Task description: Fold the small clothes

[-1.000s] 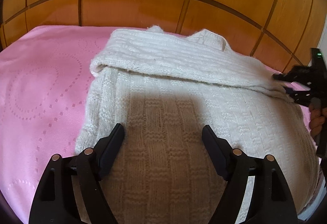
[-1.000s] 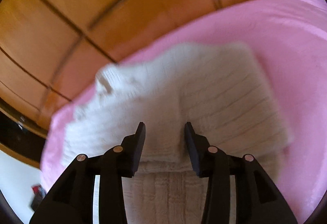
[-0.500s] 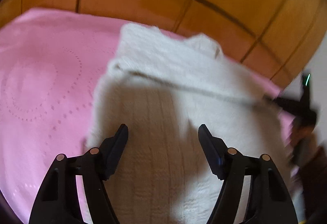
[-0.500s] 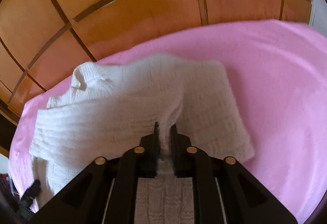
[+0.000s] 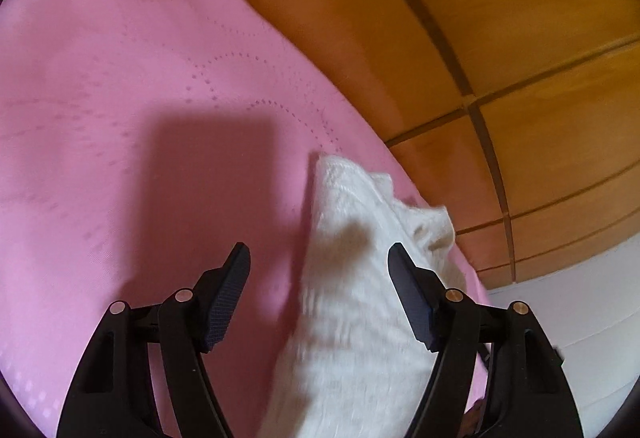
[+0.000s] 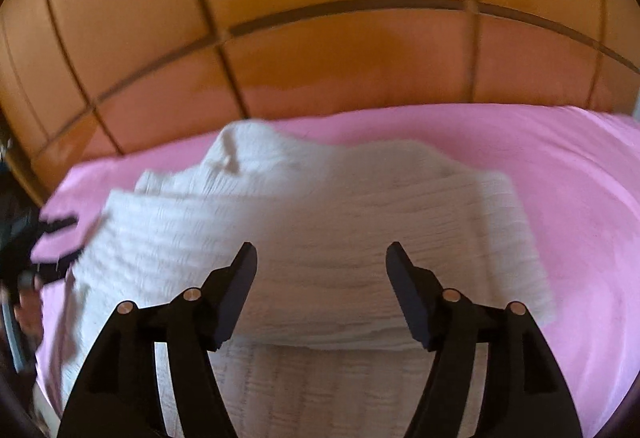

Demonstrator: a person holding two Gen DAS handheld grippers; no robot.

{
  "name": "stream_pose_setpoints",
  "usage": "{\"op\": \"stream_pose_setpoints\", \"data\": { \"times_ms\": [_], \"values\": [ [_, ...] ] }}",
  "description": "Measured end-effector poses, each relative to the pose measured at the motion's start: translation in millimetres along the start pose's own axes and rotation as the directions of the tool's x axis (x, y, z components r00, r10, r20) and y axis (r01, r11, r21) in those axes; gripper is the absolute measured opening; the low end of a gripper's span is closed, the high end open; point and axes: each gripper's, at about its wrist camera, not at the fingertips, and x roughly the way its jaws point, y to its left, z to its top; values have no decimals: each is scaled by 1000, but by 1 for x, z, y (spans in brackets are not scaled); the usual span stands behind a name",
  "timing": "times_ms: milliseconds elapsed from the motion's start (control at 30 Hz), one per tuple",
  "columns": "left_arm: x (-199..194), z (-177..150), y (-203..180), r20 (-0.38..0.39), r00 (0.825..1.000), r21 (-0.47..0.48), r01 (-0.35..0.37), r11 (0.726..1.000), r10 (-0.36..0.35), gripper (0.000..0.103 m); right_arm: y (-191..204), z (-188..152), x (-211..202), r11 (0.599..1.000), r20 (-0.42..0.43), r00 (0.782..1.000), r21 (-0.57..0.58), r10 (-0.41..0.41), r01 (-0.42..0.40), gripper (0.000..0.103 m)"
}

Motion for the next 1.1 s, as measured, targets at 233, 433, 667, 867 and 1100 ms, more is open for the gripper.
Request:
{"op": "stream_pose_setpoints", "data": {
  "times_ms": [233,433,667,867,1100],
  "values": [
    [32,14,-4,-75,993,-56,89,994,-93,20,9,-12,22,999,-43,999,-42,-14,12,72],
    [-4,-12,-57,137,991,238,-35,971,2,11,17,-25,23,995,-19,999,-94,-26,24,83],
    [56,-23,-67,213,856,407,-516,754,471,21,32,-28,38,984,-21,995,-153,-96,92,91],
    [15,-50,-93,330,843,387,-531,754,425,54,30,-27,41,987,-13,997,-140,-80,78,92],
    [24,-98,-105,310,868,471,-495,730,388,59,29,-27,39,988,-3,997,-138,-72,71,92]
  ]
}}
